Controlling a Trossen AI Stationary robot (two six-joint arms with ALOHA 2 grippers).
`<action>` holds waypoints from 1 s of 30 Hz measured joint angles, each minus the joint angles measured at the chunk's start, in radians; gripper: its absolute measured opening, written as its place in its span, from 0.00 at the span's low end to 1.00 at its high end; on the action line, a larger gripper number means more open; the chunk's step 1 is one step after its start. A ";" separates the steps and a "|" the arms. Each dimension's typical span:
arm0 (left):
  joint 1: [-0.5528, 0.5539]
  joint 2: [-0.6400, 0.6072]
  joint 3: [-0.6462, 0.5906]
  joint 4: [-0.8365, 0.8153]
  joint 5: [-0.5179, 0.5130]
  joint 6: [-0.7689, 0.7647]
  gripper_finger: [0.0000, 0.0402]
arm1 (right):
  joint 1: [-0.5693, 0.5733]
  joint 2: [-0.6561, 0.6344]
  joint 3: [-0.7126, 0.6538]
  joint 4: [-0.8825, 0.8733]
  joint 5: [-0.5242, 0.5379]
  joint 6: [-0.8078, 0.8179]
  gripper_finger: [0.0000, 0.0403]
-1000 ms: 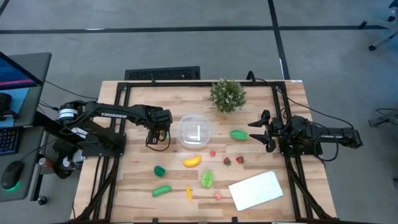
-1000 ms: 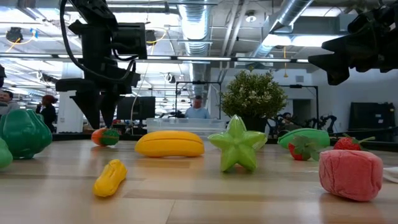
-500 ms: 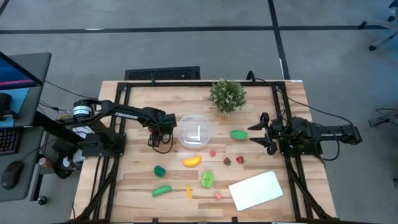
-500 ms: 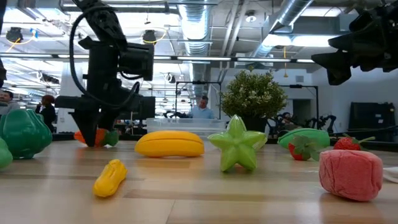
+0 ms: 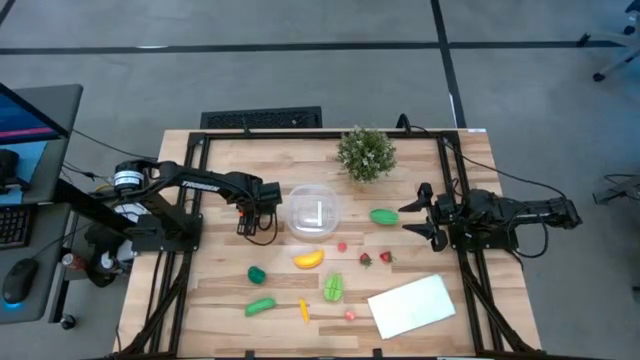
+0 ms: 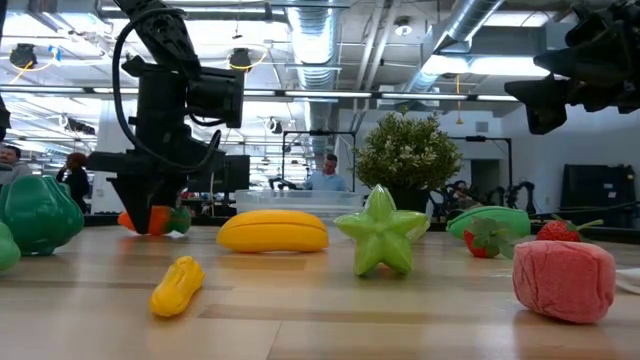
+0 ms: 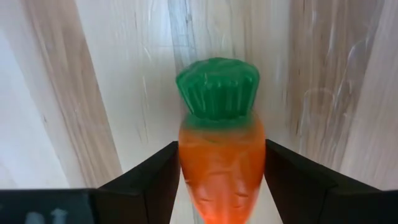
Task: Pick and placing Produce into tupperware
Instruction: Put the orange carrot into the transparent container
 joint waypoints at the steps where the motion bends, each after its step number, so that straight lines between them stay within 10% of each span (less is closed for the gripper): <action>1: 0.000 0.000 0.000 0.000 0.000 0.000 0.53 | 0.000 0.000 0.000 0.000 0.000 0.000 0.58; 30: 0.000 -0.001 0.001 -0.002 0.001 -0.024 0.46 | -0.001 0.000 0.000 -0.002 0.000 0.000 0.58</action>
